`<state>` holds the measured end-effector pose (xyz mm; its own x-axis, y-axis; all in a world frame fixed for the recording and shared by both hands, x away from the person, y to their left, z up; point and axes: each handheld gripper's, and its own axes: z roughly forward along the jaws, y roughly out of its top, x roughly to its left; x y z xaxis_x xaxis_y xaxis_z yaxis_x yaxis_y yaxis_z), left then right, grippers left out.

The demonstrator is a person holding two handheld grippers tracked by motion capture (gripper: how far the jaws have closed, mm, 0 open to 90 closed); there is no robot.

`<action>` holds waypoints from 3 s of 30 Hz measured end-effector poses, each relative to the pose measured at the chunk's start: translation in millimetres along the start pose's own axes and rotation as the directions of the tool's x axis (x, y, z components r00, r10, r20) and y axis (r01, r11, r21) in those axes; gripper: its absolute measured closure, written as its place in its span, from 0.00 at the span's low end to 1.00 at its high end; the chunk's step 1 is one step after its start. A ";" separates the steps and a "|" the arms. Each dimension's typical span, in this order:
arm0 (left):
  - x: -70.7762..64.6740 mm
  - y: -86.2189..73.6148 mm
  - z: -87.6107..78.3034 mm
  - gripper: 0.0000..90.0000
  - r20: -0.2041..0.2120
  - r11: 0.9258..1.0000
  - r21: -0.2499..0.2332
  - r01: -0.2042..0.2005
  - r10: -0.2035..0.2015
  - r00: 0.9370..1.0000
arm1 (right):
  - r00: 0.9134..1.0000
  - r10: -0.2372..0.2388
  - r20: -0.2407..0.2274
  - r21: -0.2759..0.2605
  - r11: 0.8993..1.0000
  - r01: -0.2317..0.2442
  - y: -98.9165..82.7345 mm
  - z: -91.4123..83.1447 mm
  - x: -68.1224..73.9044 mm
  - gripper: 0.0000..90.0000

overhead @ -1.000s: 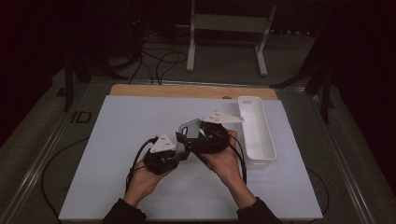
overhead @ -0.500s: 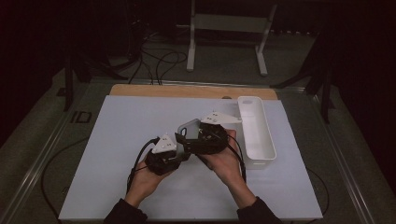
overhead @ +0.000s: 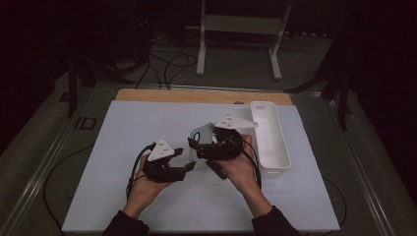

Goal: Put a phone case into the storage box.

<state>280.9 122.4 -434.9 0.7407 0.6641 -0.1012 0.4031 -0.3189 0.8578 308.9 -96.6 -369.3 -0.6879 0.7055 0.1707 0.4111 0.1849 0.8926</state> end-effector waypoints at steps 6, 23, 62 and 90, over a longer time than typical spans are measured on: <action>7.0 -3.4 -12.9 0.15 -0.066 0.999 -0.034 0.017 -0.019 0.998 | 1.000 -0.007 0.008 -0.003 1.000 0.007 2.6 -1.4 -3.3 0.19; 32.9 -22.9 -40.1 0.00 -0.187 0.995 -0.093 0.036 -0.053 0.981 | 0.999 -0.019 0.029 0.007 1.000 0.019 6.7 -1.9 -15.4 0.19; 54.2 -88.4 -80.9 0.00 -0.315 0.984 -0.170 0.046 -0.098 0.944 | 0.995 -0.016 0.102 -0.007 1.000 0.017 22.8 -3.4 -40.1 0.18; 53.1 -89.6 -77.7 0.00 -0.318 0.988 -0.147 0.050 -0.095 0.943 | 0.977 0.011 0.215 -0.020 1.000 -0.006 38.6 -5.5 -85.5 0.19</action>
<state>242.4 238.8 -477.9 0.4891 0.8721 -0.0168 0.3567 -0.1823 0.9163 380.3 -153.6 -347.1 -0.5389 0.8379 0.0865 0.4031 0.1664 0.8999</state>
